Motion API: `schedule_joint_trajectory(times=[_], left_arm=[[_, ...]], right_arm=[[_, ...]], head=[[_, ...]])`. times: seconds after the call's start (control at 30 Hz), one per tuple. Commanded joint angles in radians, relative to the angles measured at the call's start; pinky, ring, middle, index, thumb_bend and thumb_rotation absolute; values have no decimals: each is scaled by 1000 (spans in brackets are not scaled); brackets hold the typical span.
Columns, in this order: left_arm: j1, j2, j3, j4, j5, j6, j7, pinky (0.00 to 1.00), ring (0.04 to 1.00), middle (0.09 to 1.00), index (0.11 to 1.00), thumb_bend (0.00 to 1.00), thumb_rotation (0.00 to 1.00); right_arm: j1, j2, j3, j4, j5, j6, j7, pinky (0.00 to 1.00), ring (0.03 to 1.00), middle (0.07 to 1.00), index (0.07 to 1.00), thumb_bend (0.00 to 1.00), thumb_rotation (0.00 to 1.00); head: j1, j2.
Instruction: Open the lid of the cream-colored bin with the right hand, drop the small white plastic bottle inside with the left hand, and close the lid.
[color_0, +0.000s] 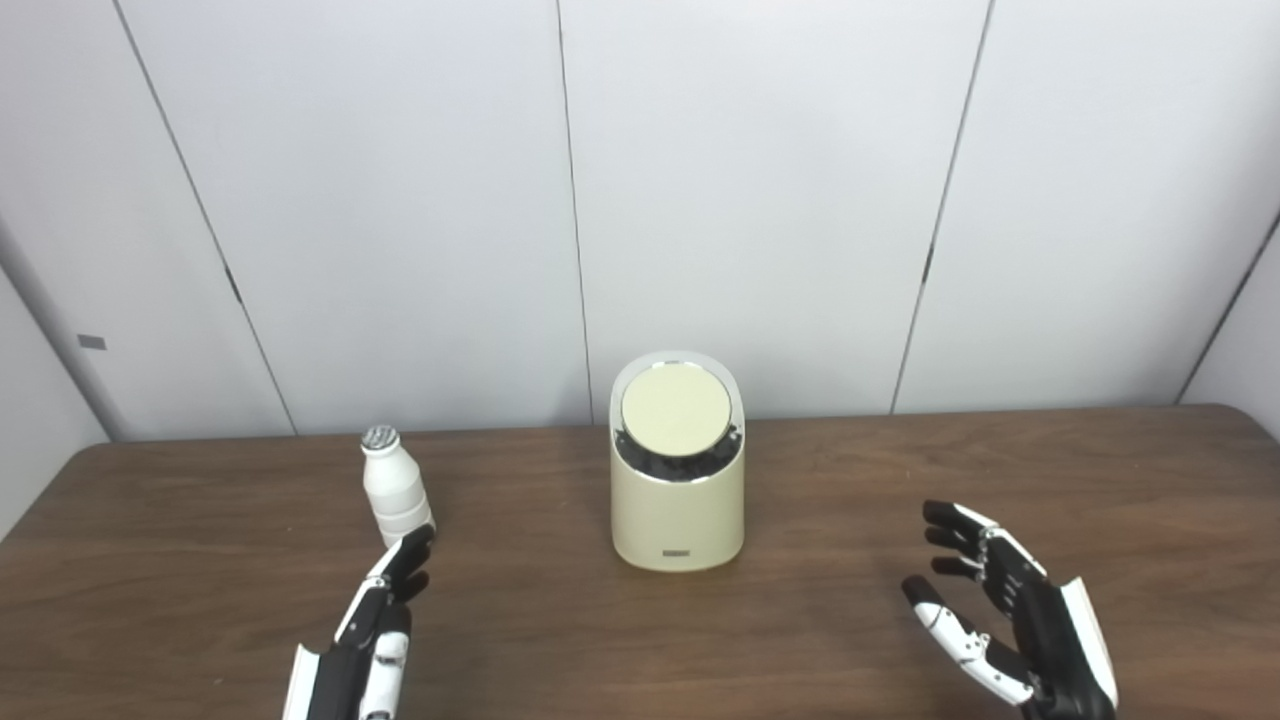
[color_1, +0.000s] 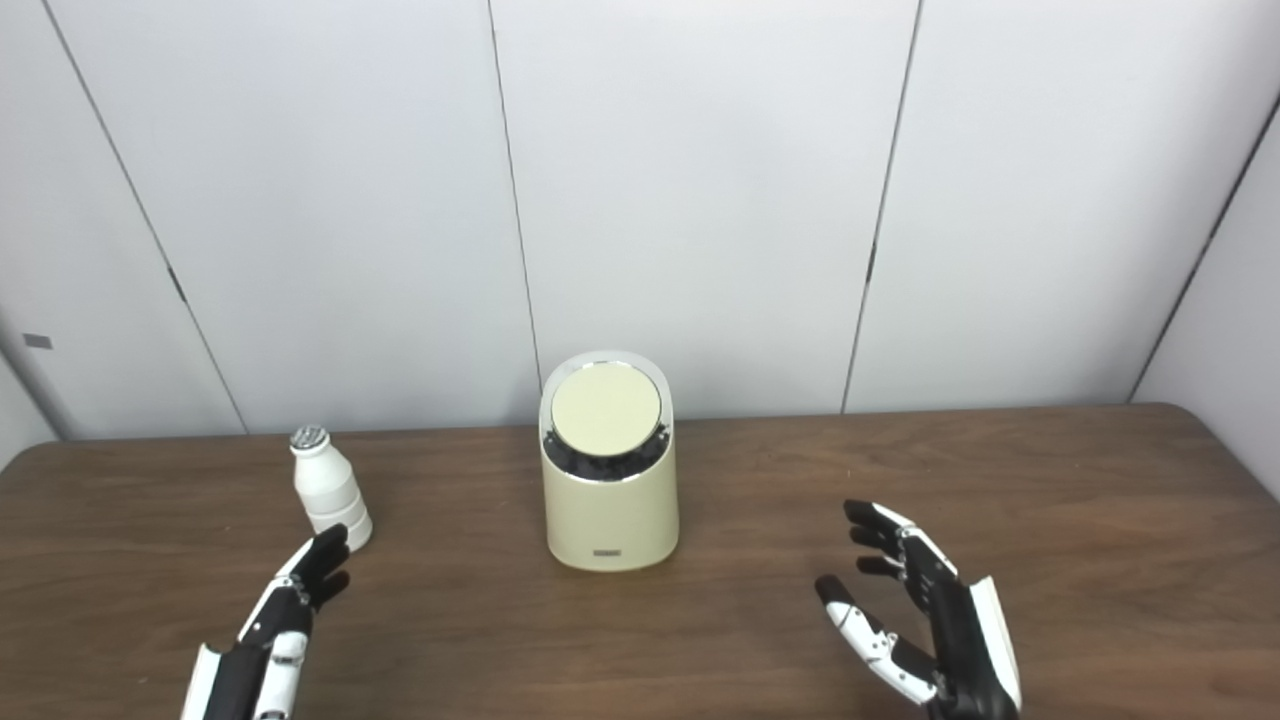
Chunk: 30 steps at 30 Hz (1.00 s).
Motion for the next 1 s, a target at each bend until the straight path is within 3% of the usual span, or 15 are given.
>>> schedule_joint_trajectory(times=[0.0, 0.23, 0.57, 0.8, 0.97], left_arm=[[-27, 8, 6, -40, 1, -12, 3, 885, 916, 922, 903, 247, 934], [-42, 6, 20, -29, -12, -21, 10, 837, 888, 909, 890, 231, 904], [-43, 12, 25, -38, -24, -10, 3, 828, 882, 906, 891, 215, 918], [-40, 21, 19, -46, -2, 1, -5, 834, 889, 914, 899, 220, 939], [-42, 15, 18, -48, 16, 4, 1, 818, 878, 900, 888, 233, 932]], right_arm=[[-24, -4, 0, -47, 7, -18, 9, 689, 783, 798, 756, 228, 364], [-29, 1, 4, -62, 3, 4, 25, 690, 777, 797, 753, 243, 405], [-35, 3, 10, -69, -6, 2, 32, 687, 778, 790, 749, 224, 343], [-45, -2, 8, -87, 2, 10, 39, 675, 773, 787, 749, 224, 404], [-85, -34, 18, -115, -49, 23, 63, 679, 780, 787, 762, 299, 398]], head=[[-4, 5], [-11, 3], [-32, 15], [-38, 16], [-42, 14]])
